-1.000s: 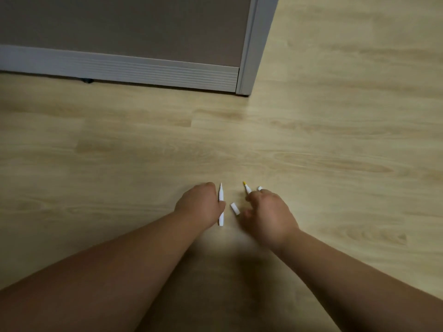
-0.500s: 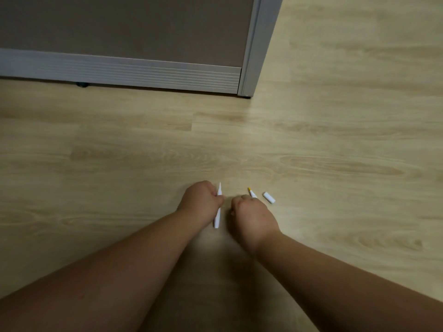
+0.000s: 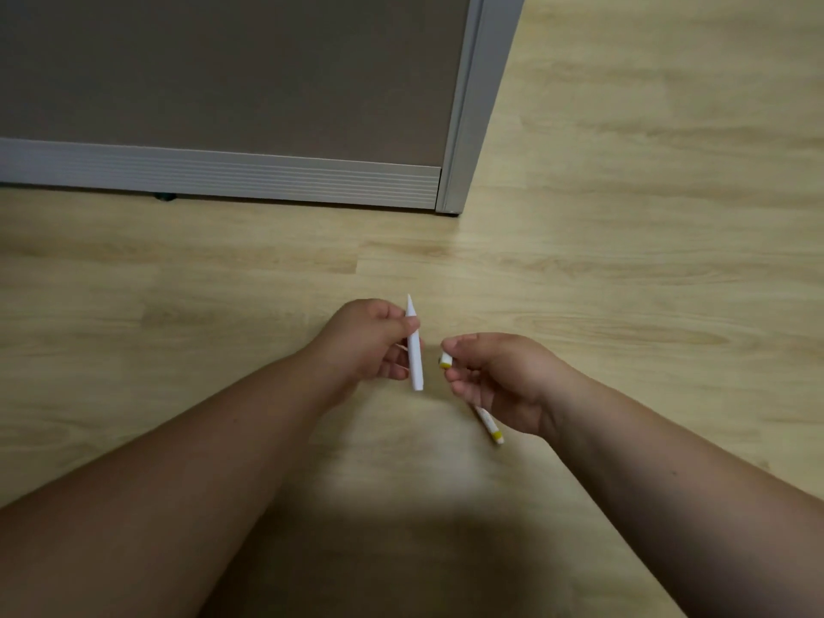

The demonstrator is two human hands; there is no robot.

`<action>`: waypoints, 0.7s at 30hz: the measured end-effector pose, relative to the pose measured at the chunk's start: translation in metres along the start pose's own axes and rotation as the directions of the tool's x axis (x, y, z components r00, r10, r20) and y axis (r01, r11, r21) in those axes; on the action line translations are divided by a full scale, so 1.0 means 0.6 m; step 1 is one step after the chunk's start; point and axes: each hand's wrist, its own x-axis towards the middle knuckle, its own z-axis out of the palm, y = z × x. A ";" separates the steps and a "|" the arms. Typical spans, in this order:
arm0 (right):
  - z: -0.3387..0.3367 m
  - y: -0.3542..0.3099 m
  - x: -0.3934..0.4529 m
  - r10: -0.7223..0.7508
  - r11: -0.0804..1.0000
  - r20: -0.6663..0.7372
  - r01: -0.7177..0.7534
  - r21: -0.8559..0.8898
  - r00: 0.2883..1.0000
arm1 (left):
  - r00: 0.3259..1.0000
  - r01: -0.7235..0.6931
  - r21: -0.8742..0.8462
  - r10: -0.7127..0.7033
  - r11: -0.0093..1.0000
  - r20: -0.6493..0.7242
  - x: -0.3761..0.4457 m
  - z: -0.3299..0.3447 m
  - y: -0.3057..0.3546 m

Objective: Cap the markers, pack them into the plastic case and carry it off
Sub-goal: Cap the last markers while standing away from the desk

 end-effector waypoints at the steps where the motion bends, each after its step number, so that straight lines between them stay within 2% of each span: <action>1: 0.000 -0.005 -0.003 0.025 0.999 0.022 -0.026 0.039 0.999 | 1.000 -0.017 -0.002 0.017 1.000 0.011 -0.001 0.000 0.007; 6: -0.004 -0.021 -0.018 0.162 0.959 0.117 -0.184 0.214 0.980 | 0.995 -0.087 -0.015 0.088 0.996 0.039 -0.014 0.008 0.037; 12: 0.000 -0.025 -0.022 0.205 0.940 0.140 -0.235 0.248 0.969 | 0.994 -0.103 -0.023 0.103 0.994 0.038 -0.027 0.011 0.048; 19: -0.008 -0.029 -0.022 0.114 0.980 0.064 -0.123 0.154 0.991 | 0.993 -0.107 0.050 0.105 0.993 0.047 -0.033 0.008 0.036; 20: -0.012 -0.028 -0.021 0.071 0.992 0.044 -0.075 0.099 0.996 | 0.993 -0.109 0.068 0.106 0.992 0.045 -0.034 0.007 0.033; 21: -0.018 -0.024 -0.017 -0.004 1.000 0.001 0.004 -0.027 1.000 | 0.993 -0.112 0.089 0.109 0.990 0.041 -0.034 0.007 0.031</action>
